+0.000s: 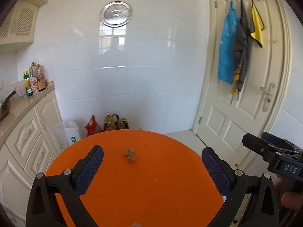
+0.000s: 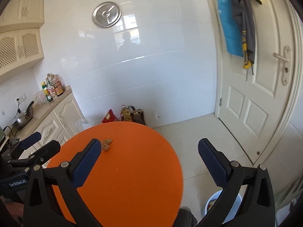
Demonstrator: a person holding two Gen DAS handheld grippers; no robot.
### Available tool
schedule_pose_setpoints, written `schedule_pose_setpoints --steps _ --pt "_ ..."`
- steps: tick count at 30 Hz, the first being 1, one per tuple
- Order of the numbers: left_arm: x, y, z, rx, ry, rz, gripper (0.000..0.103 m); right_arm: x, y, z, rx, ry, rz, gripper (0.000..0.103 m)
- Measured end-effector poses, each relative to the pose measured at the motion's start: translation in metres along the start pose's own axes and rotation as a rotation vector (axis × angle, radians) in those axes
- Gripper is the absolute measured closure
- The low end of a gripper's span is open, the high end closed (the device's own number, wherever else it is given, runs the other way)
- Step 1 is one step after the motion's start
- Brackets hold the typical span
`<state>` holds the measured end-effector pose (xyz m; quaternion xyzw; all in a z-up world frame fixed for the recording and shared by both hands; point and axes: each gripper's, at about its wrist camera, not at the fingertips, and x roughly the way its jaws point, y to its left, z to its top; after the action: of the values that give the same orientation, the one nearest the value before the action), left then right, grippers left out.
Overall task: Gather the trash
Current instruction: 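Return both tools to the orange table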
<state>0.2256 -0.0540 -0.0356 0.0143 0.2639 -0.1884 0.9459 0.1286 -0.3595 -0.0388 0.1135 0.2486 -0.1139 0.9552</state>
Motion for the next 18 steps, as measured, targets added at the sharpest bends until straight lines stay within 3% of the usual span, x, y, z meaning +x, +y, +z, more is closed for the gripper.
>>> schedule_pose_setpoints --steps 5,9,18 --pt "-0.016 0.034 -0.03 -0.096 0.019 0.075 0.001 0.021 0.045 -0.001 -0.077 0.021 0.053 0.0" --pt "-0.004 0.056 -0.042 -0.144 0.063 0.106 0.001 0.049 0.07 -0.005 -0.124 0.067 0.086 0.0" --pt "0.09 0.035 -0.027 -0.137 0.184 0.104 0.001 0.118 0.071 -0.014 -0.137 0.173 0.088 0.0"
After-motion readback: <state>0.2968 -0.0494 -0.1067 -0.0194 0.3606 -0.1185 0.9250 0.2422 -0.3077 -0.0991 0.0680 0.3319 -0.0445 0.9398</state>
